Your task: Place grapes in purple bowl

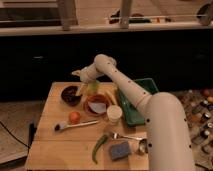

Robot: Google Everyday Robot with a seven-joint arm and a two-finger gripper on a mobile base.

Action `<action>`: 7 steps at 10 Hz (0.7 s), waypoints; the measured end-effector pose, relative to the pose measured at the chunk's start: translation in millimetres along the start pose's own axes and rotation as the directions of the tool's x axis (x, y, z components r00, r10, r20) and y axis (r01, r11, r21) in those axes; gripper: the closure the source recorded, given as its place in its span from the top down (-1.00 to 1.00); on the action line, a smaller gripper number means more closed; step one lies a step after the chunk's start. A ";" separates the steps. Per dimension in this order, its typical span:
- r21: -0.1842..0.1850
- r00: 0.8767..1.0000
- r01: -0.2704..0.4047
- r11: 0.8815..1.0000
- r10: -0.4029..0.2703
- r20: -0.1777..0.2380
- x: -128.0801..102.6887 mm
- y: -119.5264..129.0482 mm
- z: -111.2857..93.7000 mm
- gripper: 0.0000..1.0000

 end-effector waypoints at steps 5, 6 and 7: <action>0.000 1.000 0.000 1.000 0.000 0.001 -0.7 -0.1 0.2 0.60; -0.001 1.000 0.001 1.000 -0.001 0.001 -1.1 -0.1 0.6 0.60; 0.000 1.000 0.000 1.000 0.000 0.001 -0.9 -0.1 0.4 0.60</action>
